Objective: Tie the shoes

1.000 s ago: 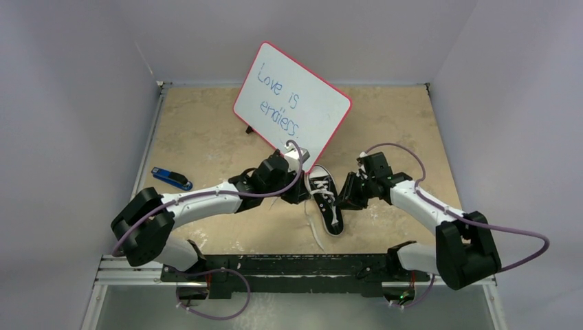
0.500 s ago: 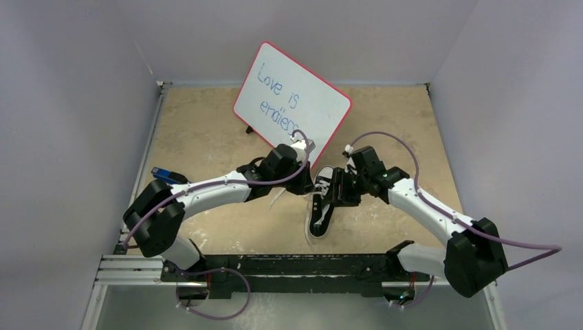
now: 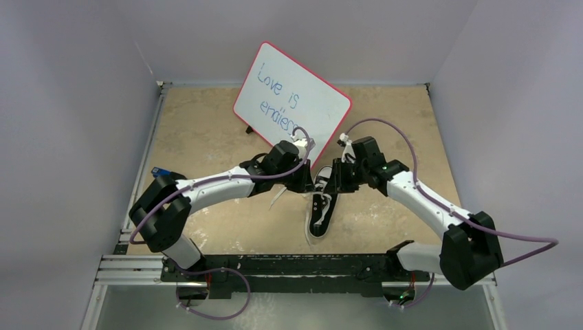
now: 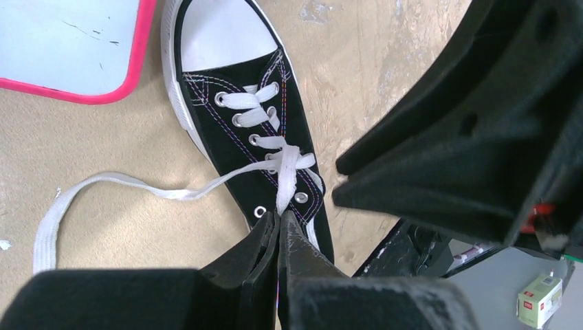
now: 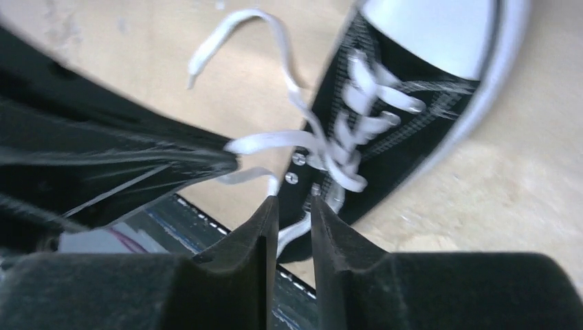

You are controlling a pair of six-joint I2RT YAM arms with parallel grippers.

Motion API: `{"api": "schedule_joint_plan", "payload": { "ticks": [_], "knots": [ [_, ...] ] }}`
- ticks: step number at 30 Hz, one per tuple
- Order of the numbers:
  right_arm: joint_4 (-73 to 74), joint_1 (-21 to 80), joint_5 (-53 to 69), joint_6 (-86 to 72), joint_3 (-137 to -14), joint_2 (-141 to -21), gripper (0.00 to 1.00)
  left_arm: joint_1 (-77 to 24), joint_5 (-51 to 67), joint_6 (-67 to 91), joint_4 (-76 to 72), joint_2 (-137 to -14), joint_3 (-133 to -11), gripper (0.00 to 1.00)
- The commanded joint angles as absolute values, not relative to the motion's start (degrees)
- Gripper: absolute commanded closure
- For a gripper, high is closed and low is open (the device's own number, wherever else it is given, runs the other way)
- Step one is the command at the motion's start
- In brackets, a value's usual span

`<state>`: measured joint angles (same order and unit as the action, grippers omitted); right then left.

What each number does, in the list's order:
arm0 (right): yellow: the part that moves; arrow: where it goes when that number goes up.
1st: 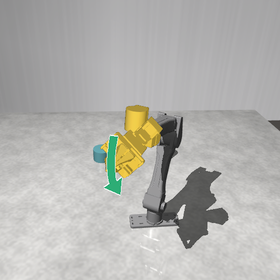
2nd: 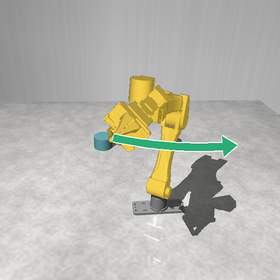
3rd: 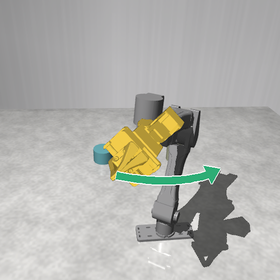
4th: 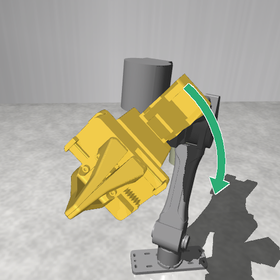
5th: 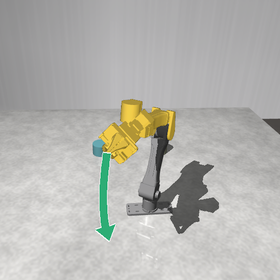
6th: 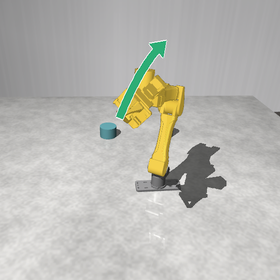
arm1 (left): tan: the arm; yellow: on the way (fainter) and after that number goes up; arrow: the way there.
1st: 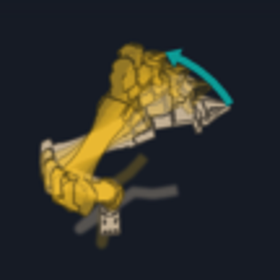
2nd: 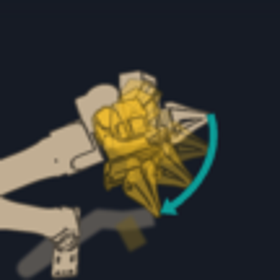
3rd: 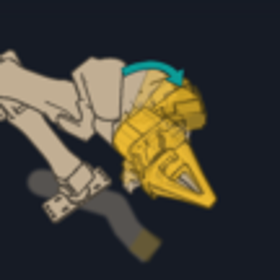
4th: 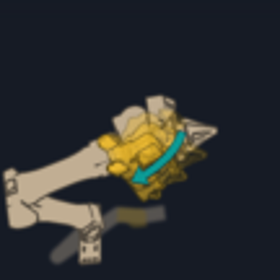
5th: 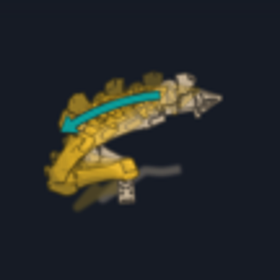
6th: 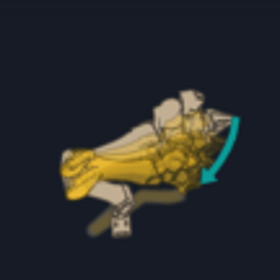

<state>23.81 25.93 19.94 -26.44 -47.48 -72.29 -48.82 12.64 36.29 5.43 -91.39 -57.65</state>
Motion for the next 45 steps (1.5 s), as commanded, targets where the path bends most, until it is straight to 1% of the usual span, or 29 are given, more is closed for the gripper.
{"api": "schedule_joint_plan", "payload": {
  "ticks": [1,3,4,8,12,13,18,23,25,26,28,30,31,32,33,34,37,39,45],
  "knots": [
    [10.71,28.93,31.11,-24.63,-43.80,-68.35,0.69,-48.13,14.43,36.75,3.32,-91.89,-60.61,1.00],
    [5.85,29.24,33.15,-25.58,-41.18,-67.29,0.63,-47.87,14.80,36.85,3.00,-92.25,-61.00,1.00],
    [4.27,29.43,34.29,-25.83,-40.23,-67.22,0.62,-47.63,15.11,37.02,2.91,-92.48,-61.26,1.00],
    [-2.33,31.63,34.98,-27.04,-36.86,-68.03,0.59,-47.13,17.03,37.51,2.29,-93.05,-61.98,1.00],
    [-7.32,32.54,31.46,-28.72,-33.42,-67.74,0.56,-46.85,18.14,37.52,2.58,-93.53,-62.63,1.00],
    [-8.40,32.72,30.75,-28.89,-32.95,-67.83,0.54,-46.73,18.33,37.59,2.70,-93.52,-62.66,1.00],
    [-15.82,33.75,29.59,-30.87,-30.74,-71.06,0.52,-46.19,19.72,38.43,2.20,-93.42,-62.87,1.00],
    [-21.38,35.45,24.99,-32.49,-29.11,-74.87,0.51,-45.73,20.55,38.02,3.33,-93.56,-63.76,1.00],
    [-22.45,35.83,23.67,-33.11,-29.20,-76.13,0.54,-45.54,20.89,37.73,3.70,-93.48,-63.93,1.00],
    [-22.10,35.78,22.92,-33.55,-29.64,-76.49,0.57,-45.53,20.98,37.53,3.96,-93.43,-64.09,1.00],
    [-15.80,35.78,20.20,-33.57,-31.50,-74.22,0.67,-45.06,21.16,36.89,4.74,-93.43,-64.34,1.00],
    [-8.01,35.79,19.70,-34.45,-31.90,-68.83,0.72,-44.48,20.87,36.34,5.02,-93.22,-64.07,1.00],
    [-5.38,35.65,19.13,-36.33,-31.67,-65.93,0.77,-44.25,20.71,36.27,4.92,-93.13,-63.81,1.00],
    [-2.93,35.54,17.93,-37.57,-32.01,-63.47,0.87,-43.99,20.66,36.23,4.66,-93.08,-63.54,1.00],
    [2.57,35.20,17.18,-37.73,-32.87,-61.85,0.95,-43.72,20.78,36.21,4.44,-93.20,-63.47,1.00],
    [5.34,34.60,18.44,-37.35,-33.84,-61.38,1.00,-43.51,20.82,36.15,4.35,-93.41,-63.56,1.00],
    [13.86,33.08,20.67,-33.27,-39.13,-63.51,1.00,-43.20,20.92,36.13,3.96,-94.43,-64.00,1.00],
    [21.08,32.86,17.03,-29.66,-45.20,-65.18,1.00,-43.24,20.85,35.86,4.20,-95.09,-64.57,1.00],
    [29.43,26.77,10.24,-22.39,-55.79,-70.73,1.00,-43.23,20.13,35.74,4.33,-96.83,-64.93,1.00]
  ]
}}
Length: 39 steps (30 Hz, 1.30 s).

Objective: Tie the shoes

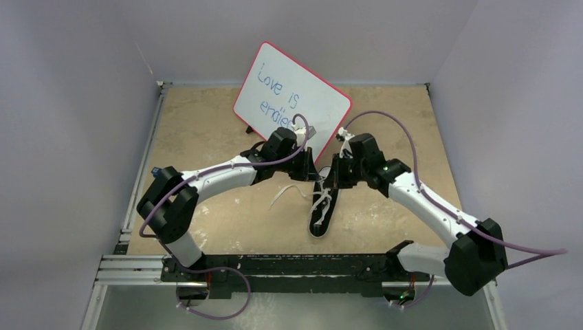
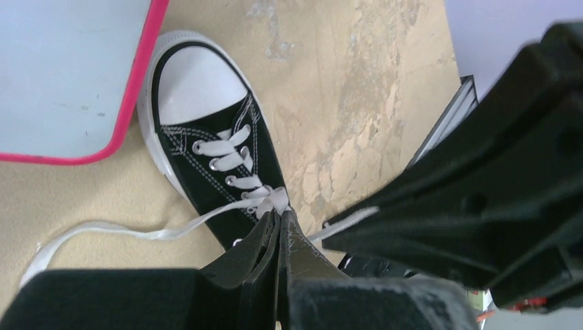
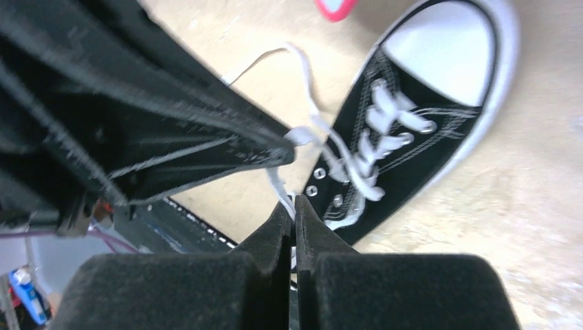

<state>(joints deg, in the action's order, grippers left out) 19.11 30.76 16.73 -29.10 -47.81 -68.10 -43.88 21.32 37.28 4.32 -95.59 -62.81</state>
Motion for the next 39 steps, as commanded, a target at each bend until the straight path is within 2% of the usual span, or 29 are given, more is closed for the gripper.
{"api": "schedule_joint_plan", "payload": {
  "ticks": [1,4,5,9,12,14,20,24,26,34,36,39],
  "knots": [
    [30.67,26.30,9.83,-21.09,-57.47,-72.22,1.00,-43.22,20.13,35.74,4.36,-97.00,-65.07,1.00],
    [35.17,26.17,9.27,-15.44,-63.33,-76.48,1.00,-43.24,19.58,35.98,3.74,-97.16,-64.95,1.00],
    [37.20,26.12,8.34,-14.03,-65.18,-77.57,0.96,-43.24,19.36,36.11,3.63,-97.25,-65.00,1.00],
    [44.23,26.15,-0.25,-14.34,-68.47,-79.13,0.71,-43.22,18.52,36.61,2.96,-97.08,-64.82,1.00],
    [41.30,24.52,-4.20,-18.64,-64.40,-78.71,0.47,-43.21,18.07,37.16,1.86,-97.11,-64.25,1.00],
    [39.97,20.43,3.27,-19.04,-63.10,-80.82,0.43,-43.24,18.04,37.55,1.29,-97.48,-64.12,1.00],
    [33.43,17.98,20.06,-17.05,-56.40,-77.49,0.44,-43.21,17.94,37.17,1.49,-98.10,-64.62,1.00],
    [25.35,16.85,31.31,-19.82,-51.25,-79.08,0.52,-43.23,18.53,36.66,2.02,-98.63,-65.26,1.00],
    [22.58,16.87,31.67,-21.92,-50.40,-81.73,0.55,-43.20,18.82,36.42,2.30,-98.85,-65.53,1.00],
    [14.95,16.87,33.14,-27.46,-48.44,-84.99,0.56,-43.23,19.19,34.89,4.12,-98.97,-66.36,1.00],
    [14.54,16.81,33.06,-27.61,-48.91,-86.66,0.62,-43.22,19.09,34.77,4.42,-99.05,-66.49,1.00],
    [17.29,16.87,33.77,-27.89,-49.91,-87.00,0.87,-43.22,17.99,33.53,6.19,-98.99,-67.34,1.00]
  ]
}}
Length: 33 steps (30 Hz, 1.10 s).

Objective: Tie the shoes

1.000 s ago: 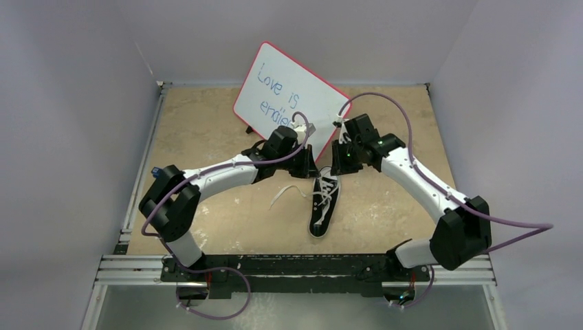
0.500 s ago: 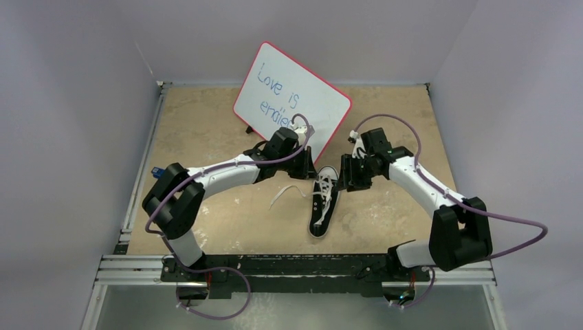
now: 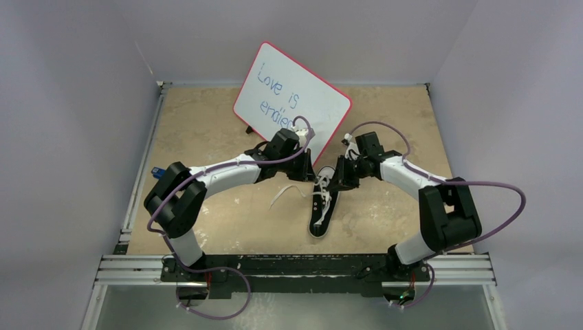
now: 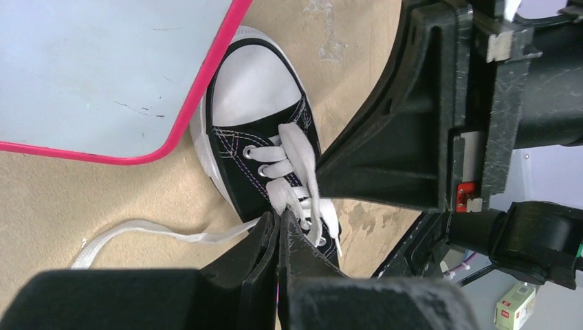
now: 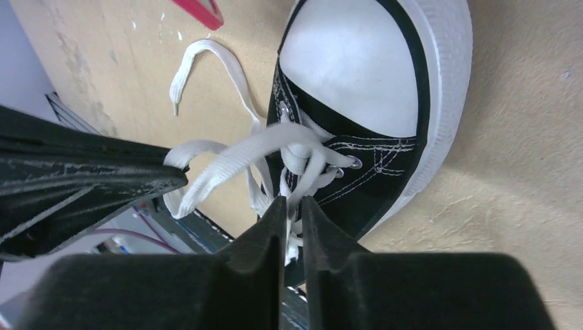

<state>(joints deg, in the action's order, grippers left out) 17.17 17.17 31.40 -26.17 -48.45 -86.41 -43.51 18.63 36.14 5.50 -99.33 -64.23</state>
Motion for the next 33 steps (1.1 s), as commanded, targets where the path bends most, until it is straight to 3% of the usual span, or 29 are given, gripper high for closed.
{"api": "schedule_joint_plan", "payload": {
  "ticks": [1,7,11,12,14,19,22,25,28,33],
  "knots": [
    [20.19,16.87,31.54,-26.89,-50.99,-86.35,0.99,-43.22,16.99,32.70,7.61,-98.84,-67.66,1.00],
    [30.03,16.59,25.04,-23.53,-57.05,-81.88,1.00,-43.24,9.33,27.87,15.44,-99.10,-69.98,0.97],
    [38.00,16.56,19.28,-18.84,-62.64,-81.71,1.00,-43.90,6.61,25.24,18.02,-96.81,-69.66,0.63],
    [38.24,16.55,19.14,-18.43,-63.22,-81.43,1.00,-44.75,5.68,24.50,17.22,-95.48,-69.06,0.49],
    [37.69,16.49,21.02,-17.43,-63.82,-81.17,1.00,-47.36,3.59,22.69,15.25,-92.74,-67.75,0.42],
    [37.75,16.35,24.55,-16.76,-64.86,-83.16,1.00,-52.95,0.89,20.05,2.07,-86.82,-59.91,0.44],
    [37.43,15.94,25.48,-16.93,-64.90,-83.27,1.00,-53.21,4.59,18.57,-4.87,-86.34,-58.23,0.55],
    [37.51,15.69,25.78,-16.72,-64.68,-83.08,1.00,-53.38,8.55,18.10,-5.61,-89.12,-60.39,0.60],
    [36.64,15.46,27.04,-17.37,-64.00,-83.41,1.00,-53.51,10.35,19.78,-1.42,-92.96,-65.01,0.59],
    [36.39,15.12,27.31,-18.25,-65.68,-85.07,1.00,-54.44,13.09,21.17,-11.58,-92.40,-59.94,0.55]
  ]
}}
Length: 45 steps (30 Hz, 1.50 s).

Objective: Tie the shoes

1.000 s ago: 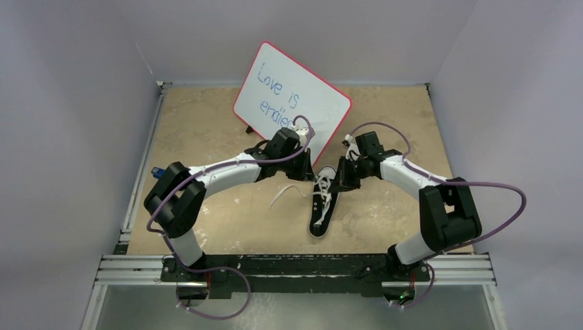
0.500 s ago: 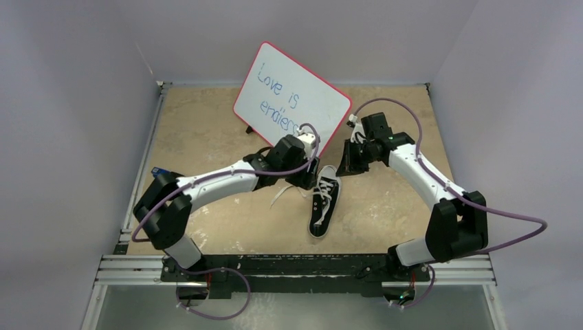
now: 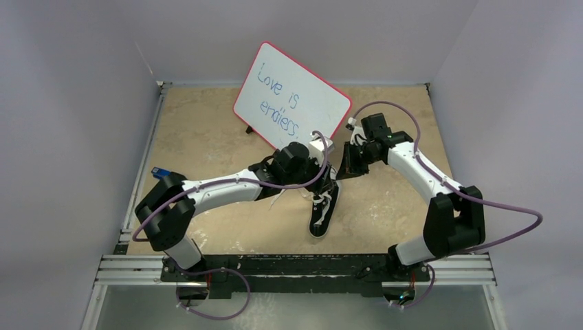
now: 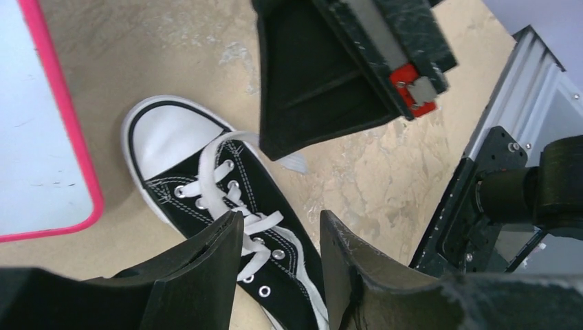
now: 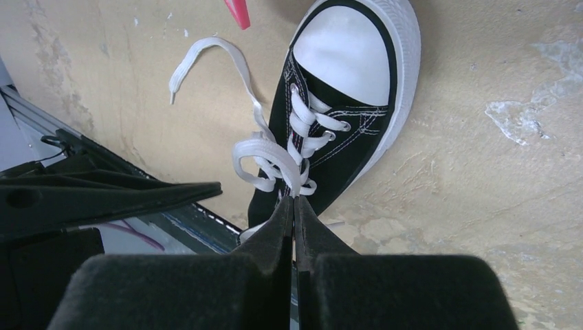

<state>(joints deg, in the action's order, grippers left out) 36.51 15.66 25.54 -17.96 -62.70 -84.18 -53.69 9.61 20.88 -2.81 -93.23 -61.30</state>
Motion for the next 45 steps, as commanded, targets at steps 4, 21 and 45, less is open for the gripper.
{"api": "schedule_joint_plan", "payload": {
  "ticks": [4,21,45],
  "knots": [
    [36.71,14.81,27.90,-17.81,-66.73,-86.23,1.00,-54.70,16.97,16.45,-8.33,-96.52,-62.35,0.60],
    [35.37,14.48,30.63,-17.65,-64.90,-86.72,1.00,-53.69,13.71,7.05,-4.15,-100.03,-60.63,0.54],
    [30.24,14.19,34.84,-22.63,-60.95,-87.18,1.00,-52.86,12.64,5.84,-8.44,-103.49,-60.25,0.90]
  ]
}}
